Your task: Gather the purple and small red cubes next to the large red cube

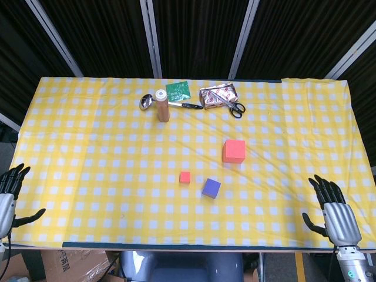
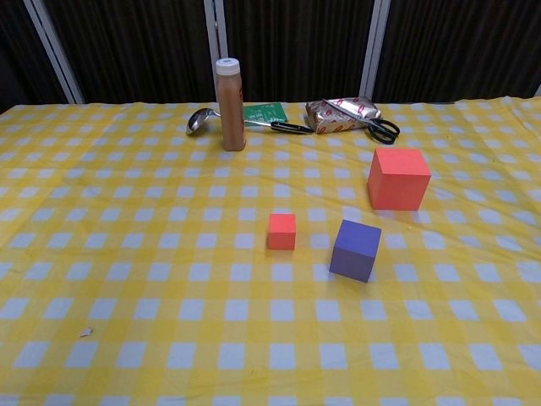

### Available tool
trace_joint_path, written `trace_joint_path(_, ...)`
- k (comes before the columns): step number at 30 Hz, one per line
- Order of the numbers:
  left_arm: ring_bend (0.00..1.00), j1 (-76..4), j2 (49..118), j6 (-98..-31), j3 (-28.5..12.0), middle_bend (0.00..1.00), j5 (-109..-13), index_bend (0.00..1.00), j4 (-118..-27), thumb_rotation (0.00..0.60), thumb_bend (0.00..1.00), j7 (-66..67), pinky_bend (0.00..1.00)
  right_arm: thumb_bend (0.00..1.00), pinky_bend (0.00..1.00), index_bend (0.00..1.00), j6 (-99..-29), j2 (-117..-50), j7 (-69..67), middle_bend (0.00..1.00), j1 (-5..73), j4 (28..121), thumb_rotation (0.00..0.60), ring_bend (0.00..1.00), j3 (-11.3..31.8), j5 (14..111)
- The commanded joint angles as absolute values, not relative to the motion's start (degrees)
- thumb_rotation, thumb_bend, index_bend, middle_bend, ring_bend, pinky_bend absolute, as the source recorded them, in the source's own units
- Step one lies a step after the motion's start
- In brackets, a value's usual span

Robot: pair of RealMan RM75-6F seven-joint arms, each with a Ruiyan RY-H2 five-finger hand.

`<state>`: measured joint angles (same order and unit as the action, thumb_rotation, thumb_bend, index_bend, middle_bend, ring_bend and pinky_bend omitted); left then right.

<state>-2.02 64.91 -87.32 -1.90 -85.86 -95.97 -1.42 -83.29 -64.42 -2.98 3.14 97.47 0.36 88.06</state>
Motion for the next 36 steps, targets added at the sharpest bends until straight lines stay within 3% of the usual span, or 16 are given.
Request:
trace_joint_path(1, 0.0, -1.99, 64.94, -87.26, -1.73, 0.0, -85.94, 0.0, -96.03, 0.6, 0.01, -1.06, 0.0, 0.4, 0.01, 0.0, -83.28, -64.43, -2.95, 0.0, 3.15, 97.35, 0.6, 0.0, 0.35, 88.09)
trace_joint_path(26, 0.0, -2.0, 64.76, -86.97, -1.65, 0.0, -85.74, 0.0, -96.49, 0.6, 0.01, -0.97, 0.0, 0.4, 0.01, 0.0, -81.02, -63.8, -2.12, 0.0, 4.22, 98.06, 0.6, 0.0, -0.18, 88.65)
trace_joint_path(28, 0.0, -1.98, 64.72, -86.97, -1.67, 0.0, -85.68, 0.0, -96.54, 0.6, 0.01, -0.97, 0.0, 0.4, 0.08, 0.0, -80.65, -63.54, -2.38, 0.0, 4.61, 98.67, 0.6, 0.01, 0.12, 88.5)
trace_joint_path(30, 0.0, -1.96, 64.71, -86.95, -1.69, 0.0, -85.56, 0.0, -96.63, 0.6, 0.01, -1.0, 0.0, 0.4, 0.26, 0.0, -80.16, -63.25, -2.37, 0.06, 5.31, 99.47, 0.6, 0.11, 0.81, 88.2)
trace_joint_path(33, 0.0, -2.1, 64.75, -86.49, -1.77, 0.0, -85.11, 0.0, -96.79, 0.6, 0.01, -0.8, 0.0, 0.4, 0.59, 0.0, -76.55, -62.08, -1.14, 0.43, 8.58, 103.37, 0.6, 0.51, 3.08, 86.71)
trace_joint_path(36, 0.0, -2.24, 64.8, -86.15, -1.85, 0.0, -84.79, 0.0, -96.97, 0.6, 0.01, -0.56, 0.0, 0.4, 0.76, 0.0, -72.34, -60.76, 2.33, 0.66, 11.55, 107.77, 0.6, 0.75, 4.54, 84.39)
